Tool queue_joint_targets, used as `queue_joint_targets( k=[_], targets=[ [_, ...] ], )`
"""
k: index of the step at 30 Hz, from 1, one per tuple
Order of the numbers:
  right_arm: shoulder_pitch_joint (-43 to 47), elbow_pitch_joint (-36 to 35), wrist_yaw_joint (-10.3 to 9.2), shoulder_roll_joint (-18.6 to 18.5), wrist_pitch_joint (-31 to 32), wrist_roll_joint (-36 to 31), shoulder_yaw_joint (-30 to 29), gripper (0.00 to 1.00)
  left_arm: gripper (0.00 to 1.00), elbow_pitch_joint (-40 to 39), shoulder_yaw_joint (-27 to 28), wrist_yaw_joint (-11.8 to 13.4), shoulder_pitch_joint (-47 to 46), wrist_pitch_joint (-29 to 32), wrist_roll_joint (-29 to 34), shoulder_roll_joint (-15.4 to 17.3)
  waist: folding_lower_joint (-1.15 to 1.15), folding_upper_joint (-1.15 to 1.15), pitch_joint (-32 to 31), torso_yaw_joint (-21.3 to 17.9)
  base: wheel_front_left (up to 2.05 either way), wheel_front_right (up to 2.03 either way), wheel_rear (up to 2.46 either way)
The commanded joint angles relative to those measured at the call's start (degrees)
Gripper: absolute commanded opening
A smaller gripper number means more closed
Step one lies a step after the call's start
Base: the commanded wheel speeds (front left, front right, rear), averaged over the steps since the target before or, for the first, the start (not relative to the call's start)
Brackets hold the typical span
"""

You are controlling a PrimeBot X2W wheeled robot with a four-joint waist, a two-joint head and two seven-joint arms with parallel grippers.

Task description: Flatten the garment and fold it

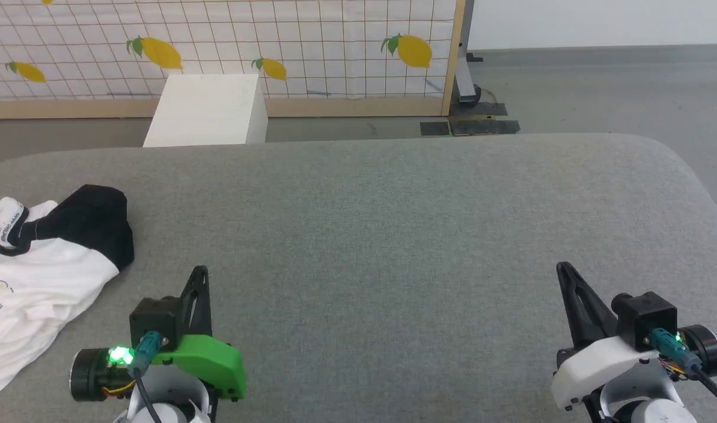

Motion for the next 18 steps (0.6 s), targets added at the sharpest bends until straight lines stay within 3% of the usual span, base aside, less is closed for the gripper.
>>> queue_joint_targets(
  k=[1, 18],
  targets=[
    [-0.9, -0.3, -0.09, 0.1, 0.0, -0.3, 0.1, 0.00, 0.00, -0.2, 0.1, 0.4, 0.6, 0.1, 0.6, -0.2, 0.00, 0.66, 0.0, 0.0, 0.00, 0.00, 0.00],
    [-0.9, -0.3, -0.09, 0.1, 0.0, -0.3, 0.1, 0.00, 0.00, -0.2, 0.1, 0.4, 0.6, 0.1, 0.6, -0.2, 0.00, 0.66, 0.0, 0.0, 0.00, 0.00, 0.00]
  ],
)
